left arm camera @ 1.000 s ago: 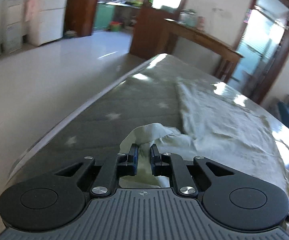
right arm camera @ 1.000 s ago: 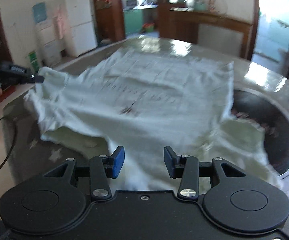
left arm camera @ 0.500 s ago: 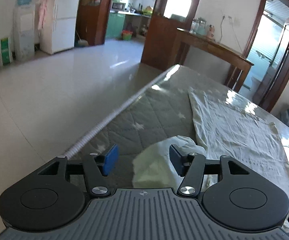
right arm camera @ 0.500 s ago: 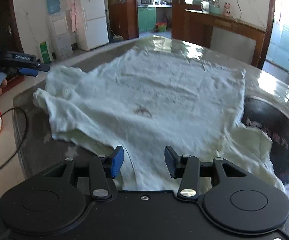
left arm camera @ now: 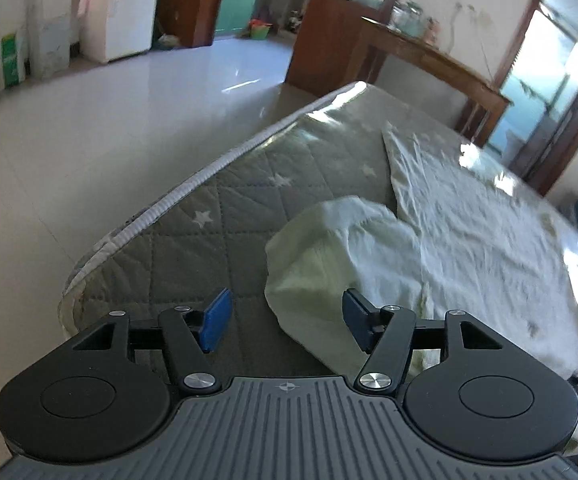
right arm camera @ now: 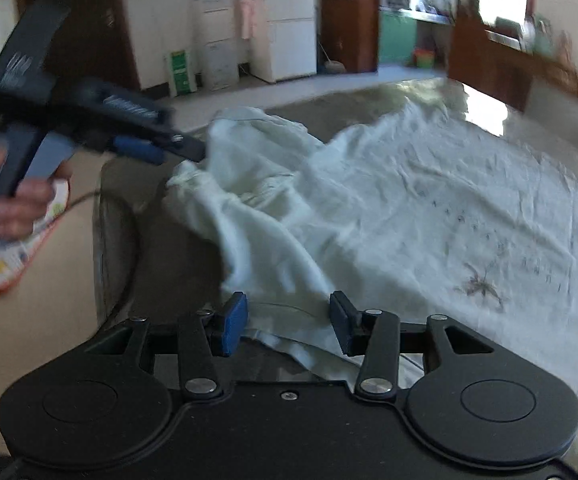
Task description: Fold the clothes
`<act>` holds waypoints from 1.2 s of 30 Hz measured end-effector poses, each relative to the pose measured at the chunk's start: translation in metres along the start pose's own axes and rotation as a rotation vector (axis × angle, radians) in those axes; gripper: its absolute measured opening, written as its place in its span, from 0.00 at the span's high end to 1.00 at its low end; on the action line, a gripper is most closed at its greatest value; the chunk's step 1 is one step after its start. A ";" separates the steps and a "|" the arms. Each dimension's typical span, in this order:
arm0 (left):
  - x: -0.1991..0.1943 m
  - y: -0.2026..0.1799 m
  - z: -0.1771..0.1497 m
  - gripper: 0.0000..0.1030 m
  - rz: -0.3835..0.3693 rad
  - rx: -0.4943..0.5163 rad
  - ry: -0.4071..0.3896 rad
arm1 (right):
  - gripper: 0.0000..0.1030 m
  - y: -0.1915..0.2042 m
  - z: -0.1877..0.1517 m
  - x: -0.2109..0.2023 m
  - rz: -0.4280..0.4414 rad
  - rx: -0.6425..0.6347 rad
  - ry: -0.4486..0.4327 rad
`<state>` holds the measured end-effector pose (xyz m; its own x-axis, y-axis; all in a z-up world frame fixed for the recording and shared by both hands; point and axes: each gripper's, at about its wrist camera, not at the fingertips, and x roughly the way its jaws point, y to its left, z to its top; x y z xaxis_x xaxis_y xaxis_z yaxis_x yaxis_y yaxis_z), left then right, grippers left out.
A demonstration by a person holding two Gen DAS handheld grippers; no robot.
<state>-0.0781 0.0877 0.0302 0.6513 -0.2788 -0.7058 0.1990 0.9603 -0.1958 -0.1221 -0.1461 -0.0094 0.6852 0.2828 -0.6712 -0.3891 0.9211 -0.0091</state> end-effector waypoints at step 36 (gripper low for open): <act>0.002 0.007 -0.006 0.56 0.001 -0.059 0.019 | 0.51 -0.004 0.018 -0.008 0.100 0.091 -0.012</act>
<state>-0.0798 0.0943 0.0237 0.6375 -0.2784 -0.7183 0.1545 0.9597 -0.2348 -0.1154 -0.1469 0.0095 0.6529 0.3774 -0.6567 -0.3989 0.9084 0.1254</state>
